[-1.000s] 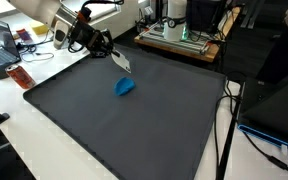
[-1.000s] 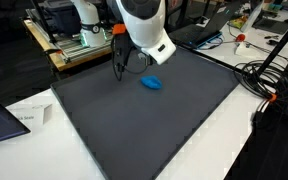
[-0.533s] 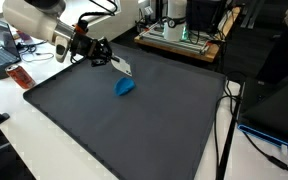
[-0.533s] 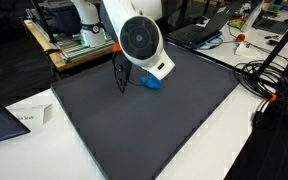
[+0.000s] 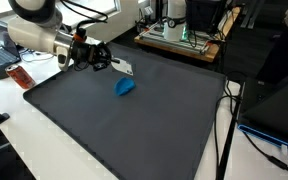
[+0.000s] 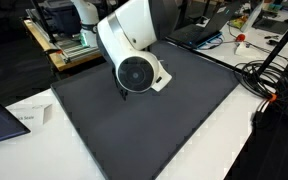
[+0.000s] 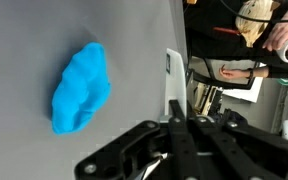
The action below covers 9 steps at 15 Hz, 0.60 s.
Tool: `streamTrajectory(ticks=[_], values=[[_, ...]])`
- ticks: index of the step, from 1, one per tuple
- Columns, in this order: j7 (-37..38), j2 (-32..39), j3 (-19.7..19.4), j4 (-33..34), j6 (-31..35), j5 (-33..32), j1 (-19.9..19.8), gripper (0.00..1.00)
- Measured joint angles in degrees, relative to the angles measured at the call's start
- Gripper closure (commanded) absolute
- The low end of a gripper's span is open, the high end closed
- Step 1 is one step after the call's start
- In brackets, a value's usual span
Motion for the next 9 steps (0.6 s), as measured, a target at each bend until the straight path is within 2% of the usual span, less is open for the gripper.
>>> streamTrajectory(ticks=[5, 9], values=[[0.75, 5.21, 0.89, 6.43, -3.52, 0.46, -0.40, 0.99], [2.14, 5.87, 1.25, 9.09, -4.44, 0.75, -0.61, 0.99]])
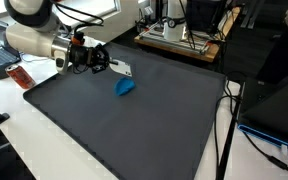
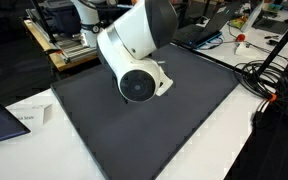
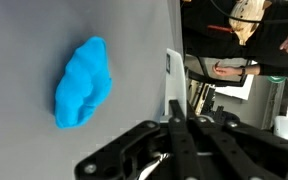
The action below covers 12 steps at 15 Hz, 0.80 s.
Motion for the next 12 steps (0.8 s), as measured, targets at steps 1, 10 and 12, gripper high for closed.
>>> streamTrajectory(ticks=[1, 10, 12], values=[[0.40, -0.37, 0.00, 0.28, 0.24, 0.02, 0.00, 0.99], [4.09, -9.55, -1.32, -4.51, 8.25, -0.37, 0.59, 0.99], [4.25, -13.15, -2.07, -8.58, 12.53, -0.55, 0.99, 0.99]])
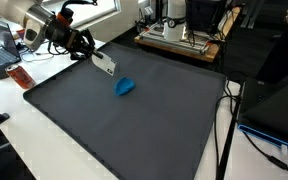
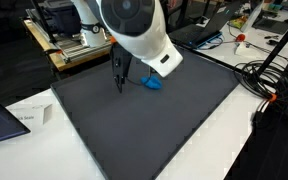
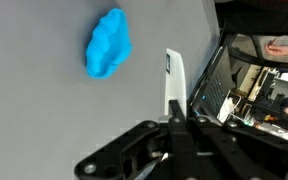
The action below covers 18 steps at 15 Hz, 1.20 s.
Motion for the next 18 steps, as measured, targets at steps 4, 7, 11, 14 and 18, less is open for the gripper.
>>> streamTrajectory(ticks=[4, 7, 11, 14, 18], values=[[1.36, -7.45, -1.72, -9.85, 7.98, -1.39, 1.41, 0.99], [3.84, -13.07, -2.90, -17.40, 14.47, -3.40, 3.13, 0.99], [7.71, -19.90, -3.54, -26.66, 20.33, -4.96, 5.41, 0.96], [7.94, -21.45, -3.76, -28.77, 21.11, -5.01, 5.61, 0.96], [7.53, -21.50, -3.85, -28.90, 21.26, -6.40, 6.04, 0.99]])
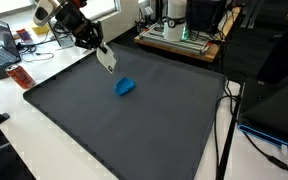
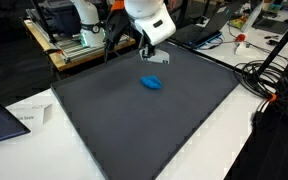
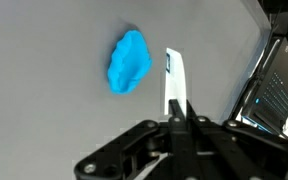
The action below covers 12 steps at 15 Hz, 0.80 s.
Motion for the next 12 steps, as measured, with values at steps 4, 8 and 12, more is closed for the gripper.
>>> streamTrajectory(ticks=[4, 8, 12], values=[[-3.25, -1.07, 0.45, -0.34, 2.21, -7.44, 3.62, 0.99], [-8.88, -4.53, 1.33, -4.25, 8.31, -12.27, 6.10, 0.99], [-17.98, -8.20, 2.28, -9.78, 13.23, -14.47, 6.71, 0.99]])
